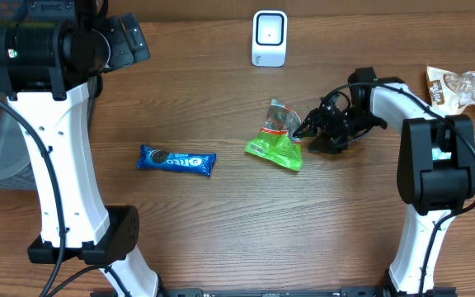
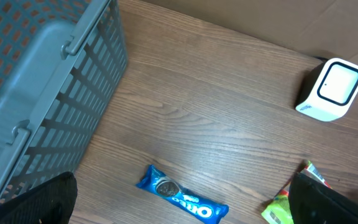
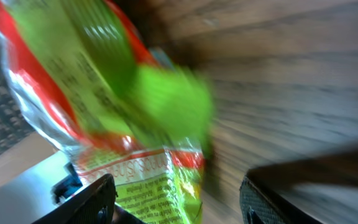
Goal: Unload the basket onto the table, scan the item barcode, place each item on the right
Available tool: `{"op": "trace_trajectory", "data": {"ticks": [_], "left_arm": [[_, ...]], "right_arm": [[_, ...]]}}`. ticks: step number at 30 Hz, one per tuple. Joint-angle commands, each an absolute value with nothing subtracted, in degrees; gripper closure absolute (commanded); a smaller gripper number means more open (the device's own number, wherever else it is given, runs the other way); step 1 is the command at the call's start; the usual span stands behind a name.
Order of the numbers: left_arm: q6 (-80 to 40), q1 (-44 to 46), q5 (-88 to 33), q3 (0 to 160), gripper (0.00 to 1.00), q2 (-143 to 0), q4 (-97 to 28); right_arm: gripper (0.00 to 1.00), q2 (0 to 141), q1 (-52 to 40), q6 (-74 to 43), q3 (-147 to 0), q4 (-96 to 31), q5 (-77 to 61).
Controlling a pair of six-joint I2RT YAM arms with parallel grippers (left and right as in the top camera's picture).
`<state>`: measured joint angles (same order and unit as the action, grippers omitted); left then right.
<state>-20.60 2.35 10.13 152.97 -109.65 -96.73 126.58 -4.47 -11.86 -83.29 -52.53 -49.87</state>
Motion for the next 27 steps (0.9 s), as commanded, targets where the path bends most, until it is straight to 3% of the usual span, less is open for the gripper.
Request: {"op": "trace_trajectory", "data": {"ticks": [1,8,13,22,27], "left_arm": [[-20.14,2.26,10.92,152.99,0.00,-109.40,-96.79],[-20.16,2.26,10.92,152.99,0.00,-109.40,-96.79],[-20.16,2.26,10.92,152.99,0.00,-109.40,-96.79],[-20.16,2.26,10.92,152.99,0.00,-109.40,-96.79],[-20.16,2.26,10.92,152.99,0.00,-109.40,-96.79]], "right_arm": [[0.35,126.13,-4.23,-17.93,-80.36,-47.59,-52.86],[0.37,126.13,-4.34,-25.67,-80.20,-37.41,-53.17],[0.38,126.13,-4.27,-29.50,-80.36,-31.55,-44.99],[0.26,126.13,-5.52,-29.85,-80.38,-22.13,-46.57],[0.25,126.13,-8.21,-29.85,-80.38,-20.62,-46.54]]}}
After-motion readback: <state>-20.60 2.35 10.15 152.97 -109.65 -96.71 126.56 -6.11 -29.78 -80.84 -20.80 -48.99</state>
